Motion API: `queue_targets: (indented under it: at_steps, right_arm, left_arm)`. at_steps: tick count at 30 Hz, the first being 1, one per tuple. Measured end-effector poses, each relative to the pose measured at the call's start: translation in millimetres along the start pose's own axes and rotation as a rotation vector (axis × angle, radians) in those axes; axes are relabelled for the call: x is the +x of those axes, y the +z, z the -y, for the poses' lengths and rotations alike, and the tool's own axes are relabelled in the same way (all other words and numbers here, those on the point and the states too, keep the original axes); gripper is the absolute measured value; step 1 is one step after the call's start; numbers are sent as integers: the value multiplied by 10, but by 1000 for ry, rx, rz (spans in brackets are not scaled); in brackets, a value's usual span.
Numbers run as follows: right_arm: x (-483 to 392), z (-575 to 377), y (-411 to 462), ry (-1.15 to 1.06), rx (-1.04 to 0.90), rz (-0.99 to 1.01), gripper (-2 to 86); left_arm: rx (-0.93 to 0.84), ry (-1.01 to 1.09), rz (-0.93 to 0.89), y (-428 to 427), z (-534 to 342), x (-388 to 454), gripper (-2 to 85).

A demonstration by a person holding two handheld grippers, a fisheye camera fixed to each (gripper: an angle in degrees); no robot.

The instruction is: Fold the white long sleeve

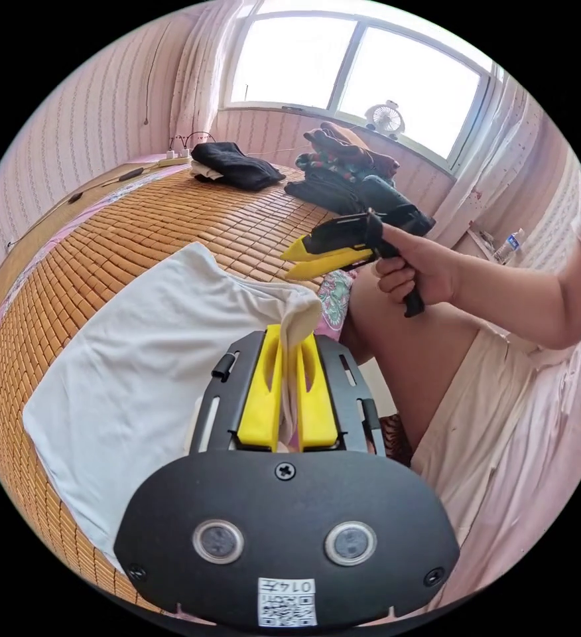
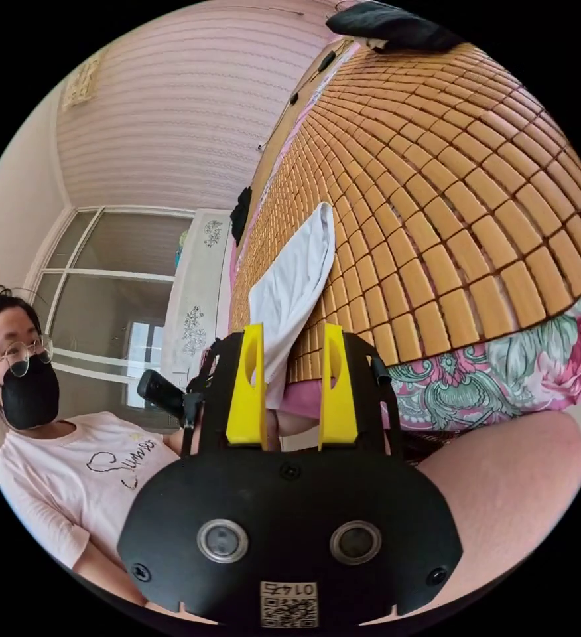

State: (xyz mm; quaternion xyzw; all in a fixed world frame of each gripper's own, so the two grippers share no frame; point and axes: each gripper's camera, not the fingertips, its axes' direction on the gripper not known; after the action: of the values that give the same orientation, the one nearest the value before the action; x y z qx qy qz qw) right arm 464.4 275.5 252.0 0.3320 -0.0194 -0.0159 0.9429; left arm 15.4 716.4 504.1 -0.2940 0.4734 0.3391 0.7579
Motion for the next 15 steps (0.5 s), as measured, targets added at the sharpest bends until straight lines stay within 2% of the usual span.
queue_targets:
  at_steps: [3,6,10,15]
  right_arm:
    - [178,-27,102,76,-40,3,149]
    - [279,43,173,98,-26,79,135]
    - [343,154,-15,103,128,54,59]
    - [294,65,-436,46,271,204,31]
  left_arm:
    - [6,2,-13,-148,-115,95,17]
    - [8,12,-41,-270,-224,155,18]
    - [19,52,-49,-427,-350,230,14]
    - [106,31,-80,-536,-363,185,14]
